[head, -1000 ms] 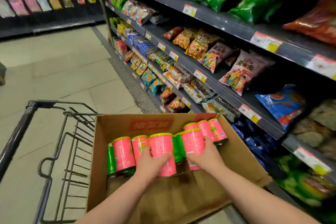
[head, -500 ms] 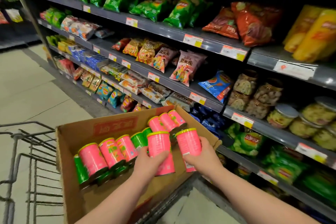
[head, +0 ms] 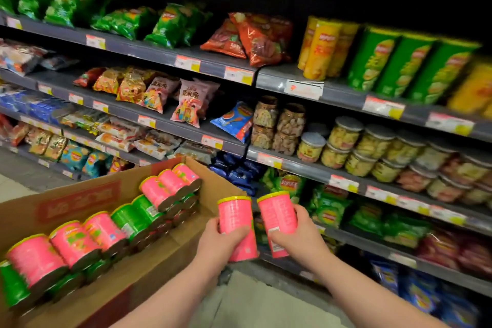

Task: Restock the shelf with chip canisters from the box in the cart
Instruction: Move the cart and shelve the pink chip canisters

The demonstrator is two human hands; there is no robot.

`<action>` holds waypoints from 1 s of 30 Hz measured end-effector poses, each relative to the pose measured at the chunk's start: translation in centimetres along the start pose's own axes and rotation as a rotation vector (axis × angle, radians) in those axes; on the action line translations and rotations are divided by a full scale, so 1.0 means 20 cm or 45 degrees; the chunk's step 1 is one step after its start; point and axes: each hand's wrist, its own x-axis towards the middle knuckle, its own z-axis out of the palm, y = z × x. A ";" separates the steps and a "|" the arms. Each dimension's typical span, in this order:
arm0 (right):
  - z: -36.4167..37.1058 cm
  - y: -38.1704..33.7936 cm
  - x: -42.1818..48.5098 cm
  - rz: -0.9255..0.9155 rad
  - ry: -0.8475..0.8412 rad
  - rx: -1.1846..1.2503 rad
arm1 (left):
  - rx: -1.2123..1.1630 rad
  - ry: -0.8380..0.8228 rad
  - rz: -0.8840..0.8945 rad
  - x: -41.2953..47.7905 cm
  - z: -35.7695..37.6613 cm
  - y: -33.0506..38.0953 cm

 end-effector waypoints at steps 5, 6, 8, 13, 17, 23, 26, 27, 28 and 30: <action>-0.42 0.33 -0.19 0.142 0.163 0.095 | 0.063 -0.199 -0.009 -0.20 0.49 0.02; -0.49 0.39 -0.23 0.158 0.187 0.106 | 0.069 -0.235 -0.005 -0.23 0.58 0.02; -0.64 0.51 -0.29 0.185 0.222 0.142 | 0.095 -0.315 0.004 -0.31 0.77 0.02; -0.98 0.76 -0.44 0.231 0.279 0.215 | 0.083 -0.460 0.011 -0.47 1.17 0.02; -1.20 0.91 -0.54 0.254 0.348 0.251 | 0.093 -0.523 0.030 -0.57 1.43 0.03; -1.43 1.05 -0.58 0.286 0.437 0.290 | 0.107 -0.652 0.047 -0.67 1.67 0.09; -1.49 1.07 -0.56 0.270 0.468 0.344 | 0.131 -0.693 0.057 -0.67 1.75 0.14; -1.52 1.07 -0.54 0.265 0.477 0.363 | 0.131 -0.703 0.061 -0.66 1.78 0.16; -1.55 1.08 -0.53 0.266 0.486 0.379 | 0.128 -0.718 0.068 -0.65 1.82 0.18; -1.62 1.09 -0.50 0.274 0.523 0.406 | 0.134 -0.753 0.092 -0.62 1.91 0.21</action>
